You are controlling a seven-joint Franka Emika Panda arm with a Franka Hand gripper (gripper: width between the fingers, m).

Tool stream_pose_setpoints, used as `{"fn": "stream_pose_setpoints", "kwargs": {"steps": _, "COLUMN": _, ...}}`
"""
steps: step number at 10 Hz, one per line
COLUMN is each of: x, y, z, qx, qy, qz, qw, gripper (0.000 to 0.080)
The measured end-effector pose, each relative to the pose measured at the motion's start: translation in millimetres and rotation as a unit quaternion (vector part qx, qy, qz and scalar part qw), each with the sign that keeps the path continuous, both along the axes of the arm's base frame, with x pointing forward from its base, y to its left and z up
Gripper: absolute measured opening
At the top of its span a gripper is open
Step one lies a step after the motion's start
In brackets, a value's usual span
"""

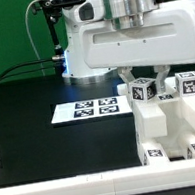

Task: Assemble chair

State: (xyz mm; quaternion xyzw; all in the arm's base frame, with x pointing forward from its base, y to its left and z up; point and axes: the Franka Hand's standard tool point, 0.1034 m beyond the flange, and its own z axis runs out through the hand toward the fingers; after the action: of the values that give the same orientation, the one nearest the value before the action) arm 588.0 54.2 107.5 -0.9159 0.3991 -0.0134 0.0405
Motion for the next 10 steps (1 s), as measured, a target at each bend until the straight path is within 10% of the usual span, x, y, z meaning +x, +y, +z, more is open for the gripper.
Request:
{"fn": "stream_pose_setpoints", "kwargs": {"steps": 3, "x": 3.2, "y": 0.9, "z": 0.5, "qx": 0.010, "qy": 0.011, "qz": -0.207, "qw": 0.978, "gripper": 0.0279}}
{"fn": "stream_pose_setpoints", "kwargs": {"steps": 7, "x": 7.2, "y": -0.7, "z": 0.6, "qx": 0.037, "qy": 0.027, "qz": -0.504, "qw": 0.862, "gripper": 0.0279}}
{"fn": "stream_pose_setpoints", "kwargs": {"steps": 10, "x": 5.2, "y": -1.1, "z": 0.9, "qx": 0.037, "qy": 0.031, "qz": -0.556, "qw": 0.830, "gripper": 0.0279}}
